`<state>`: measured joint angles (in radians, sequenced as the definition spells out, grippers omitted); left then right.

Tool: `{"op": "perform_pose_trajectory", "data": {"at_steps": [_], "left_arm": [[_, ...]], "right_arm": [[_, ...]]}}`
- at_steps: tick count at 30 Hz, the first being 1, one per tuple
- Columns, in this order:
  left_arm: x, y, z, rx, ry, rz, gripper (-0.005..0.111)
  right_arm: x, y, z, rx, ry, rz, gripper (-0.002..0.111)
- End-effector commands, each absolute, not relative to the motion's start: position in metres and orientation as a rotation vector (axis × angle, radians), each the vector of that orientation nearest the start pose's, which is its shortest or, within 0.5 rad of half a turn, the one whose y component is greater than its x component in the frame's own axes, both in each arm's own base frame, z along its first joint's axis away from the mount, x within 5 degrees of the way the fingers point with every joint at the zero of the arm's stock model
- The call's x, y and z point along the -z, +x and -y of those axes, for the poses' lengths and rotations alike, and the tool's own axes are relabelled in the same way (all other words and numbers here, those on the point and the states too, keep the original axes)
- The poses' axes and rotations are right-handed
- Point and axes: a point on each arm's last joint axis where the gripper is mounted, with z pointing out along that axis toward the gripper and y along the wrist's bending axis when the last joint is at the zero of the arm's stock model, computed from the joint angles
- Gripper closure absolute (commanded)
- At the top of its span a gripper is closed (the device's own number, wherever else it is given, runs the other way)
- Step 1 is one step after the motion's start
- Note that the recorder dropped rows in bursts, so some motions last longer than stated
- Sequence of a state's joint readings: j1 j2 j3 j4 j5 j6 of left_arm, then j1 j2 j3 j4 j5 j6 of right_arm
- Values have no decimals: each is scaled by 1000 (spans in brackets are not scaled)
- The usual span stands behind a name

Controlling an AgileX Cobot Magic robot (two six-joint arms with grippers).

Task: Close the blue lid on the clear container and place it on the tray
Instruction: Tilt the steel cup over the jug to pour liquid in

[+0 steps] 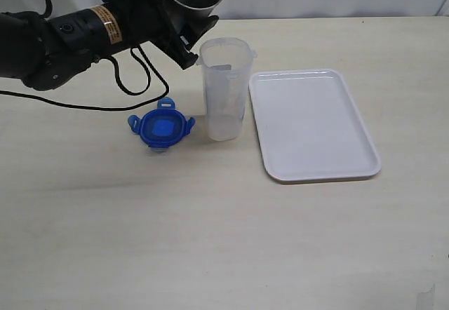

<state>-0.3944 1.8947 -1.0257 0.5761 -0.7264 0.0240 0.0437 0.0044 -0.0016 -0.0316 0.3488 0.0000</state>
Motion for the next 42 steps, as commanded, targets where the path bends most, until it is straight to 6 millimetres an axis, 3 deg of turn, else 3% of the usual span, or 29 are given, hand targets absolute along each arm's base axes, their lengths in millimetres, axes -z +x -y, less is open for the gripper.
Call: {"op": "perform_pose_trajectory", "data": {"at_steps": [1,32,42], "left_arm": [[-222,360,188,251,948,-1310,107],[-217,361,186,-51,1190,-1159,107],[-218,363,185,-81,1179,-1154,107]], "right_arm": [[-182,53,-1,7,-59,-1828,104],[-182,53,-1,7,-59,-1828,104],[-182,53,-1,7,-59,-1828,104]]}}
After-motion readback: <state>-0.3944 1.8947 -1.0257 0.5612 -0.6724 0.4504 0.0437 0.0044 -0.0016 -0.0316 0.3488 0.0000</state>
